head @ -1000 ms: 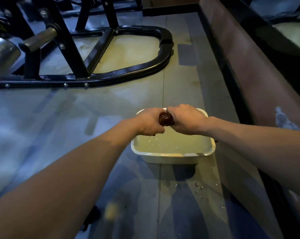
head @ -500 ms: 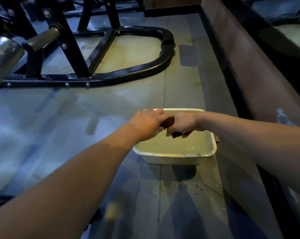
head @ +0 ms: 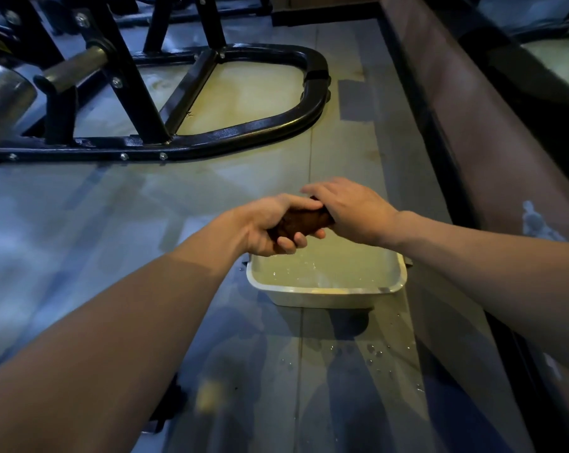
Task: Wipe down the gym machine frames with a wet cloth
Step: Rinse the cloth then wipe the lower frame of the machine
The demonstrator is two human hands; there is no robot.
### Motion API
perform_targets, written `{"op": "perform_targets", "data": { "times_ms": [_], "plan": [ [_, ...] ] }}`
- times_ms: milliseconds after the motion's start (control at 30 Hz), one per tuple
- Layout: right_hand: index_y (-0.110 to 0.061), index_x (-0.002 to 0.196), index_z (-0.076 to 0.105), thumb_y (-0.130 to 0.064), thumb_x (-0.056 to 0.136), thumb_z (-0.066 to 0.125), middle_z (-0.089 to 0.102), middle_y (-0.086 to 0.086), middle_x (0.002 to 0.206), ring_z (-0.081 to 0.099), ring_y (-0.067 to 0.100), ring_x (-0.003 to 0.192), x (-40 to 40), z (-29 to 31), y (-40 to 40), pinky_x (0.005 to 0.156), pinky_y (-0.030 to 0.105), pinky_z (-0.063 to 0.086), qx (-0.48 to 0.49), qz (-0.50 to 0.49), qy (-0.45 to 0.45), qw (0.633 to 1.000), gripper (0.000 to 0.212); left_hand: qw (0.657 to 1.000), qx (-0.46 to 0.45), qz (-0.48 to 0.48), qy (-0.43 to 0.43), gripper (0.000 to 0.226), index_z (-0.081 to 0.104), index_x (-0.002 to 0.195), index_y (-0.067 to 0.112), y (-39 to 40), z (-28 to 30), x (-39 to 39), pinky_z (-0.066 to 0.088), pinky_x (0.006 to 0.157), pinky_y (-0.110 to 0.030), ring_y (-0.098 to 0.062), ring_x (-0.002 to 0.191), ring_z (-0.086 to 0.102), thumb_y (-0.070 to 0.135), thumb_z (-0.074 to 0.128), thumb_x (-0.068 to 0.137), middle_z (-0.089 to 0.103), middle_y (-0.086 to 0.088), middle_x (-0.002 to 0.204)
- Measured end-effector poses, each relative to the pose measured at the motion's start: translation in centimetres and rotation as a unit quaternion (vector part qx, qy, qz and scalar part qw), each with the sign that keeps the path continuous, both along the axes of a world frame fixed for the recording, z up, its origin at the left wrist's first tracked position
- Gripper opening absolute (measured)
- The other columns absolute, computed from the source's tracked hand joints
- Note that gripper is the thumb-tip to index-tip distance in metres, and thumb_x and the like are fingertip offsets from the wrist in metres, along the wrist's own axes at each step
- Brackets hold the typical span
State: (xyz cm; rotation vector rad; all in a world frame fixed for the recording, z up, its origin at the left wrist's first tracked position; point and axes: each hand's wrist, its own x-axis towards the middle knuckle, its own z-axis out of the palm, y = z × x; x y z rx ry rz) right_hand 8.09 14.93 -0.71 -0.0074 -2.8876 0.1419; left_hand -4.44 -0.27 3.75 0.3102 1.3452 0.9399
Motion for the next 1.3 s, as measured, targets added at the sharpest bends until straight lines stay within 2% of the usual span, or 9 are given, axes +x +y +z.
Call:
{"op": "perform_targets", "data": {
  "times_ms": [133, 300, 467, 633, 700, 900, 1033, 1167, 1300],
  "plan": [
    [-0.019, 0.113, 0.058, -0.022, 0.098, 0.067, 0.066, -0.001, 0.099, 0.065, 0.019, 0.086, 0.5, 1.0, 0.2, 0.076, 0.037, 0.057, -0.033, -0.037, -0.078, 0.996, 0.018, 0.966, -0.034, -0.119, 0.228, 0.035, 0.056, 0.123, 0.006, 1.5, 0.2, 0.8, 0.044, 0.045, -0.019, -0.012, 0.060, 0.054, 0.018, 0.072, 0.094, 0.060, -0.007, 0.088],
    [-0.021, 0.080, 0.062, -0.037, 0.095, 0.066, 0.065, 0.003, 0.079, 0.065, 0.024, 0.071, 0.2, 0.6, -1.1, 0.064, 0.038, 0.057, -0.099, -0.195, -0.195, 0.956, 0.022, 0.676, -0.005, -0.247, 0.694, 0.028, 0.059, 0.118, 0.022, 2.5, -2.6, 2.7, 0.044, 0.069, -0.030, -0.023, 0.086, 0.061, 0.025, 0.067, 0.092, 0.068, -0.003, 0.107],
    [-0.010, 0.092, 0.071, -0.025, 0.087, 0.076, 0.069, 0.006, 0.081, 0.065, 0.021, 0.070, -0.6, 0.3, -3.2, 0.061, 0.040, 0.056, -0.309, -0.222, -0.214, 0.900, 0.017, 0.512, 0.104, -0.306, 0.796, 0.032, 0.049, 0.130, 0.018, 0.5, -3.1, 0.3, 0.046, 0.077, -0.034, -0.025, 0.098, 0.062, 0.031, 0.056, 0.103, 0.064, -0.006, 0.119],
    [-0.011, 0.086, 0.060, -0.023, 0.096, 0.072, 0.049, 0.000, 0.065, 0.040, 0.011, 0.049, -0.6, 0.7, -3.6, 0.047, 0.025, 0.032, -0.551, -0.172, -0.336, 0.744, 0.020, 0.432, 0.159, -0.342, 0.819, 0.034, 0.046, 0.131, 0.018, -0.5, -3.2, -1.5, 0.043, 0.069, -0.032, -0.024, 0.091, 0.063, 0.036, 0.054, 0.104, 0.061, -0.006, 0.114],
    [-0.012, 0.094, 0.060, -0.028, 0.096, 0.072, 0.048, -0.003, 0.066, 0.039, 0.009, 0.051, -0.3, 0.6, -2.6, 0.047, 0.022, 0.030, -0.560, -0.162, -0.381, 0.718, 0.020, 0.443, 0.181, -0.343, 0.808, 0.039, 0.043, 0.135, 0.019, -0.5, -4.0, -1.2, 0.050, 0.071, -0.034, -0.025, 0.093, 0.064, 0.037, 0.056, 0.102, 0.060, -0.006, 0.117],
    [-0.015, 0.107, 0.065, -0.038, 0.092, 0.077, 0.059, 0.004, 0.089, 0.054, 0.016, 0.075, 0.1, 0.2, 0.1, 0.067, 0.028, 0.049, -0.454, -0.150, -0.379, 0.792, 0.029, 0.457, 0.235, -0.333, 0.790, 0.044, 0.044, 0.140, 0.023, 0.8, -5.6, -0.6, 0.057, 0.080, -0.040, -0.021, 0.097, 0.062, 0.037, 0.058, 0.101, 0.058, -0.002, 0.119],
    [-0.025, 0.142, 0.048, -0.052, 0.081, 0.084, 0.057, 0.003, 0.128, 0.058, 0.022, 0.114, -0.3, -1.0, 0.2, 0.095, 0.036, 0.052, -0.297, -0.157, -0.283, 0.899, 0.076, 0.669, 0.097, -0.198, 0.710, 0.041, 0.058, 0.136, 0.028, 0.8, -5.8, 0.0, 0.056, 0.086, -0.040, -0.022, 0.099, 0.065, 0.037, 0.066, 0.097, 0.068, 0.001, 0.114],
    [-0.029, 0.164, 0.015, -0.054, 0.084, 0.077, 0.012, 0.001, 0.165, 0.018, 0.029, 0.150, 0.2, 0.4, 0.6, 0.119, 0.045, 0.034, -0.045, -0.039, -0.065, 0.996, 0.104, 0.954, 0.019, 0.028, 0.297, 0.029, 0.061, 0.118, 0.010, 0.5, -3.7, -1.9, 0.037, 0.040, -0.019, -0.011, 0.053, 0.052, 0.032, 0.066, 0.099, 0.060, -0.006, 0.084],
    [-0.022, 0.165, 0.014, -0.062, 0.083, 0.071, 0.014, 0.009, 0.169, 0.012, 0.038, 0.155, -0.1, -0.5, 0.1, 0.127, 0.058, 0.018, 0.055, -0.039, 0.014, 0.998, 0.108, 0.995, 0.071, 0.050, -0.038, 0.033, 0.055, 0.116, 0.007, -0.5, -1.5, -2.8, 0.027, 0.033, -0.011, -0.005, 0.046, 0.044, 0.035, 0.058, 0.100, 0.056, -0.005, 0.083]
  ]
}}
